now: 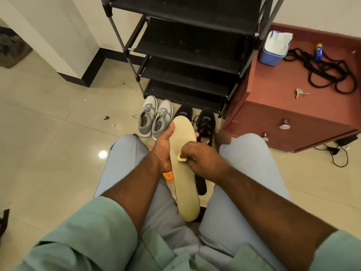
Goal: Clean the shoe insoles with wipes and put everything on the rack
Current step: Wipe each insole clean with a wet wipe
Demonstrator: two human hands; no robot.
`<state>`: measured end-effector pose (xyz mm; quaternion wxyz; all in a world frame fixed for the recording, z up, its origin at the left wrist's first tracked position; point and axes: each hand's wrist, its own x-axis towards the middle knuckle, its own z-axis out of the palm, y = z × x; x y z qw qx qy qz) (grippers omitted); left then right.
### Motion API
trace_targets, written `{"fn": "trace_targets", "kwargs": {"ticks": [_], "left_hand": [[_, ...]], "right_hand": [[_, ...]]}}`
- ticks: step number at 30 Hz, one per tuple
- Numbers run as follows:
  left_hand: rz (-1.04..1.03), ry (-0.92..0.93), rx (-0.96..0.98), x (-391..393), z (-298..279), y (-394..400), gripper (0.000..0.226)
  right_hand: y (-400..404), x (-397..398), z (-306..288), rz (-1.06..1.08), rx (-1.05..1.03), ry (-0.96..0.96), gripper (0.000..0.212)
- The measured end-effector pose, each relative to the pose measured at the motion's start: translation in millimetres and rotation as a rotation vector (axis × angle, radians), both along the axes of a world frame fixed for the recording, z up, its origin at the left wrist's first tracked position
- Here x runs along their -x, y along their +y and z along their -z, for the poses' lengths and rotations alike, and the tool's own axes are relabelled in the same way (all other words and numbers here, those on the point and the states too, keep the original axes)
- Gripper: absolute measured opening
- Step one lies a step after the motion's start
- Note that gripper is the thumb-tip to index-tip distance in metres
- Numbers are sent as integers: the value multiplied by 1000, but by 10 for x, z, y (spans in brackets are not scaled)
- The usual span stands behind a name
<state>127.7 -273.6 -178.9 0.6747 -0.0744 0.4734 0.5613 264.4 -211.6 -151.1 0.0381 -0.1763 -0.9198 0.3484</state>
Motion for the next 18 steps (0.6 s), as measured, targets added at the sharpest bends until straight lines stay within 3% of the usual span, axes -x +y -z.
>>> {"fn": "trace_targets", "kwargs": {"ticks": [2, 5, 7, 13, 18], "left_hand": [[27, -18, -16, -6, 48, 11, 91], [48, -7, -23, -84, 29, 44, 90], [42, -2, -11, -102, 28, 49, 90], [-21, -20, -10, 2, 70, 19, 102], [40, -15, -14, -110, 24, 41, 89]], "right_hand": [[17, 26, 3, -16, -74, 12, 14], [159, 168, 81, 244, -109, 15, 19], [182, 182, 124, 308, -95, 14, 20], [14, 20, 85, -103, -102, 32, 12], [96, 178, 152, 280, -13, 187, 12]]}}
